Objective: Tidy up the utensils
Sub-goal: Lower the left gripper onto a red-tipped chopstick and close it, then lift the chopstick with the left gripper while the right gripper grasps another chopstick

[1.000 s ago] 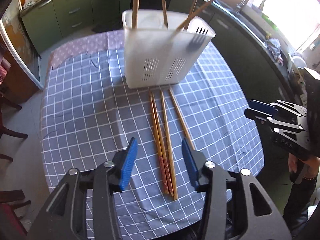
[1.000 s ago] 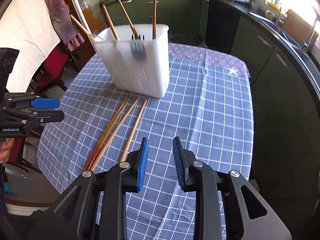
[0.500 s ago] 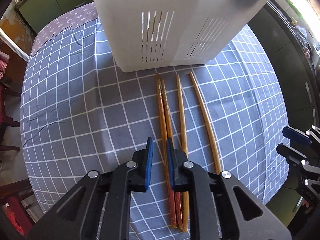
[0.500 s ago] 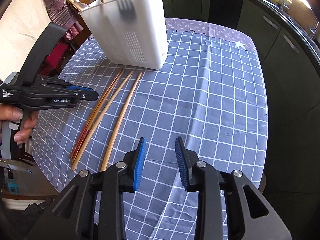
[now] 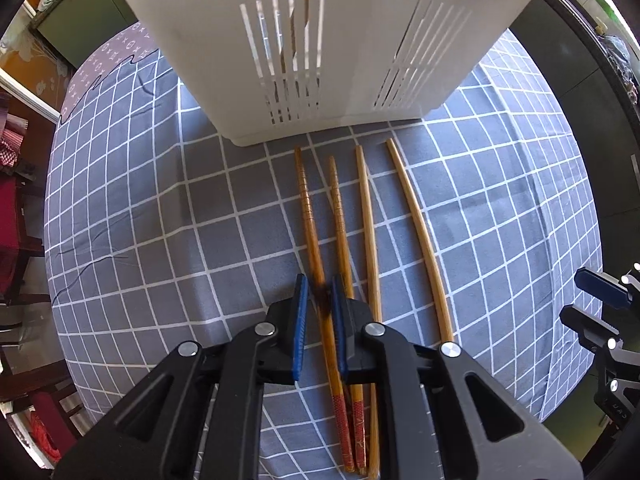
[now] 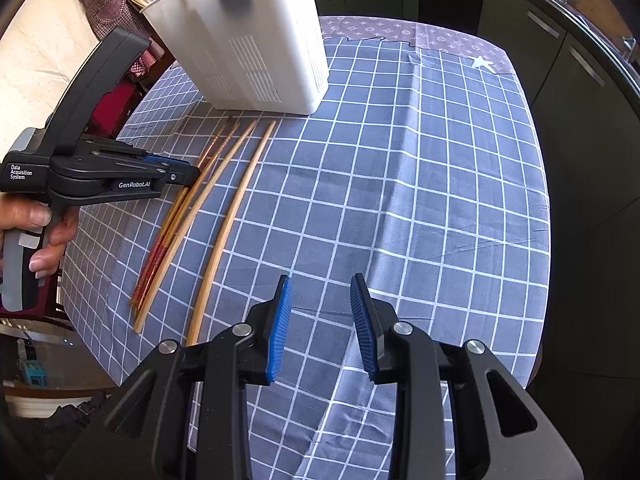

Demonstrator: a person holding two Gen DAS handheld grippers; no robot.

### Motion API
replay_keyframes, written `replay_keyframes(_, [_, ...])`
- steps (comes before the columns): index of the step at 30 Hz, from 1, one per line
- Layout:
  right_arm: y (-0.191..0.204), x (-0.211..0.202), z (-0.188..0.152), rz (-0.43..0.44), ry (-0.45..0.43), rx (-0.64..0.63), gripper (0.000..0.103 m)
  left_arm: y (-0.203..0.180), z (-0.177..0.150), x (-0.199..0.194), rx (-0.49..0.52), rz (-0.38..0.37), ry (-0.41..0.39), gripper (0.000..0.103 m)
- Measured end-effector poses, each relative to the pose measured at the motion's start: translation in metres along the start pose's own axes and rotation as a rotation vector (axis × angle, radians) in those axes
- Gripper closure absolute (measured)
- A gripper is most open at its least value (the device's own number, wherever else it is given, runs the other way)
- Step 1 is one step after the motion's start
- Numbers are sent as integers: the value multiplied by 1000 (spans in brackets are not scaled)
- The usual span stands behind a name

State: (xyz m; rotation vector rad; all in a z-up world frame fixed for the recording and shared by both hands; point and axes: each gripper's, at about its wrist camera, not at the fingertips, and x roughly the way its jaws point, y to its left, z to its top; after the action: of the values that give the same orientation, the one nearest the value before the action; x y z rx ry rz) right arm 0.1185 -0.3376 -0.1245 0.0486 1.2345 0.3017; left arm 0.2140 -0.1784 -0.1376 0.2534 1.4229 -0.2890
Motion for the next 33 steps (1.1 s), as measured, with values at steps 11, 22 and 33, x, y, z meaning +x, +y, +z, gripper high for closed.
replay_keyframes(11, [9, 5, 2, -11, 51, -17, 69, 3, -16, 2, 39, 28, 24, 96])
replay_keyframes(22, [51, 42, 37, 27, 148, -14, 60, 46, -47, -45, 0, -62, -93, 96])
replay_keyframes(33, [84, 69, 70, -36, 191, -15, 76, 72, -63, -88, 15, -96, -193, 97])
